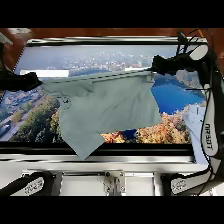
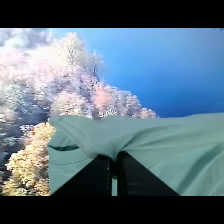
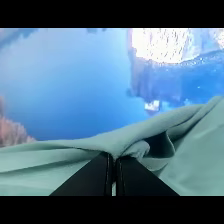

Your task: Fold the shirts.

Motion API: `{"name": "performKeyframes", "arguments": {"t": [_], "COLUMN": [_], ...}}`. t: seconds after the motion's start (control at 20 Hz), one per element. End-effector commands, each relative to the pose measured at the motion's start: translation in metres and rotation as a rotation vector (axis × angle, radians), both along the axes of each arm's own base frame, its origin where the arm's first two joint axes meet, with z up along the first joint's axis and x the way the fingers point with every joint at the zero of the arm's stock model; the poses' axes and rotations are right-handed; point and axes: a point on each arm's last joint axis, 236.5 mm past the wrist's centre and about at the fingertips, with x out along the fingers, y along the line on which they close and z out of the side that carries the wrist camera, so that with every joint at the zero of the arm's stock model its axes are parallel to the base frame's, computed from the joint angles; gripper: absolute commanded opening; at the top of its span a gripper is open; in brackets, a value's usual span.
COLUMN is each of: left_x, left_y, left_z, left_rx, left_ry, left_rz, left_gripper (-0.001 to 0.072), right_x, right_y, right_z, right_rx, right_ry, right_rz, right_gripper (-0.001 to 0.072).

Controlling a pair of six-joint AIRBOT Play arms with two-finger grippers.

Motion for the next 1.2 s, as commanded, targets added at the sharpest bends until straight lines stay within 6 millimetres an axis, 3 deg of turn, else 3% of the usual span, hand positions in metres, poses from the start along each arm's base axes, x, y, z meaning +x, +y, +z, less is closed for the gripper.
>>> {"name": "performKeyframes", "arguments": {"t": [0.0,0.15,0.2,0.25,0.3,0.35,0.45,0.55,0.6,0.65,0.75,0.95,1.15], "left_x": [0.022,0.025,0.023,0.020,0.011,-0.006,-0.053,-0.098,-0.115,-0.133,-0.163,-0.190,-0.178], "left_y": [-0.018,-0.040,-0.046,-0.048,-0.047,-0.038,-0.008,0.018,0.022,0.024,0.021,-0.025,-0.030], "left_z": [-0.068,-0.107,-0.115,-0.119,-0.119,-0.122,-0.127,-0.125,-0.123,-0.127,-0.151,-0.199,-0.216], "left_rx": [-0.129,-0.263,-0.298,-0.308,-0.305,-0.278,-0.212,-0.161,-0.169,-0.180,-0.213,-0.385,-0.427], "left_ry": [0.143,0.255,0.289,0.312,0.346,0.416,0.595,0.704,0.724,0.738,0.749,0.694,0.639], "left_rz": [0.008,0.012,0.010,0.011,-0.003,-0.026,-0.045,-0.081,-0.099,-0.094,-0.041,-0.039,0.041], "left_gripper": [0.0043,0.0044,0.0091,0.0308,0.0666,0.0704,0.0700,0.0700,0.0701,0.0702,0.0701,0.0701,0.0701], "right_x": [0.020,0.005,0.003,0.003,0.000,-0.008,-0.045,-0.093,-0.115,-0.130,-0.146,-0.165,-0.187], "right_y": [0.009,0.028,0.034,0.034,0.033,0.025,-0.015,-0.077,-0.096,-0.108,-0.115,-0.109,-0.090], "right_z": [-0.065,-0.104,-0.107,-0.103,-0.096,-0.090,-0.084,-0.081,-0.077,-0.075,-0.077,-0.104,-0.128], "right_rx": [0.079,0.089,0.088,0.089,0.088,0.065,-0.080,-0.247,-0.256,-0.217,-0.086,0.072,0.082], "right_ry": [0.100,0.217,0.225,0.218,0.217,0.226,0.310,0.472,0.531,0.558,0.565,0.551,0.611], "right_rz": [-0.055,-0.017,-0.006,-0.005,0.004,0.028,0.096,0.101,0.119,0.105,0.038,-0.045,0.012], "right_gripper": [0.0070,0.0079,0.0108,0.0289,0.0647,0.0683,0.0681,0.0680,0.0678,0.0620,0.0609,0.0612,0.0612]}}
